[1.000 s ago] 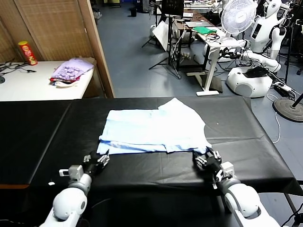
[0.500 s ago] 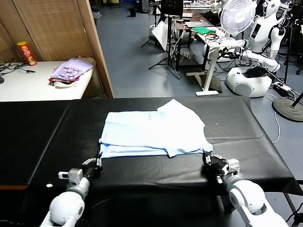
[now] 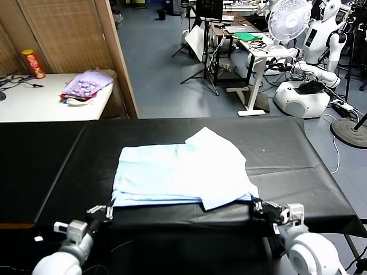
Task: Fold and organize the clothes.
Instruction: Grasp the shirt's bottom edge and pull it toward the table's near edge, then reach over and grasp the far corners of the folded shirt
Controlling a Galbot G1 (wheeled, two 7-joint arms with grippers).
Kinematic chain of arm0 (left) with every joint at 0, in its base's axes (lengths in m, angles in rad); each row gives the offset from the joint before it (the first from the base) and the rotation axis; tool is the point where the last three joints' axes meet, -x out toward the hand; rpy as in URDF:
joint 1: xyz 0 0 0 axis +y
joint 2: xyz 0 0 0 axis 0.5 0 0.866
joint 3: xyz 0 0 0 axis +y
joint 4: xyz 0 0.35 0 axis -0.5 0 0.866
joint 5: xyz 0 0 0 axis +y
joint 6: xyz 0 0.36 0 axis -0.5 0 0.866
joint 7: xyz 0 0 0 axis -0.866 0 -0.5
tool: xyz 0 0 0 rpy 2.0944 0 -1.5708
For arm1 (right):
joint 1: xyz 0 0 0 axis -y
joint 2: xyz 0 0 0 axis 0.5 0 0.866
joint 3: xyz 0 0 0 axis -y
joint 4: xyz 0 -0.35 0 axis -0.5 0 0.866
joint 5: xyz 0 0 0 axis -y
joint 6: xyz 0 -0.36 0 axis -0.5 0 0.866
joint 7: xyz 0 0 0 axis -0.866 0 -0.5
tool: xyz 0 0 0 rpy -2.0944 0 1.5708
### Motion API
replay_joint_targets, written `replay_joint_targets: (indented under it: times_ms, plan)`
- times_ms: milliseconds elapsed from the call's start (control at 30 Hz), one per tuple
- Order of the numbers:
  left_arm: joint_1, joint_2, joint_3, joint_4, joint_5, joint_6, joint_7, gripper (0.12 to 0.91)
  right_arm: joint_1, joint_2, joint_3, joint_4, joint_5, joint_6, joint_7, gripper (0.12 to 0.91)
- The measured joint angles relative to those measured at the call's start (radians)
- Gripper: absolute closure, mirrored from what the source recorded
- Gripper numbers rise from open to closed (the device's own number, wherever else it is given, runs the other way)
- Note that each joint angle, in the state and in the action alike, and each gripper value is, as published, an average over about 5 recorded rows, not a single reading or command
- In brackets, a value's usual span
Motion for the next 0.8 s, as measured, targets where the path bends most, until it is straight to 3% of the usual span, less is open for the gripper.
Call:
replay_joint_targets:
  times_ms: [100,267,433,633,800]
  plan:
    - [-0.009,-0.007,0.004,0.002,0.014,0.01,-0.01,0.896,-0.003,-0.008,0.005,0.001,0.002,-0.018,-0.001,0.791]
    - [-0.013,-0.02,0.003,-0.013,0.009,0.046,-0.036,0.866,-0.025,-0.02,0.035,0.036,0.019,-0.021,-0.014,0.513]
    - [-0.013,-0.029,-0.013,-0.042,-0.025,0.07,-0.064,0.622,0.0,-0.04,0.076,0.061,0.072,-0.016,-0.045,0.276]
    - [-0.033,-0.046,-0.042,-0.072,-0.074,0.081,-0.075,0.31,0.146,-0.061,0.051,-0.032,0.047,0.08,-0.077,0.228]
    - [-0.092,-0.051,-0.052,-0.053,-0.168,0.086,-0.102,0.236,0.351,-0.045,-0.064,-0.21,-0.022,0.146,-0.095,0.227]
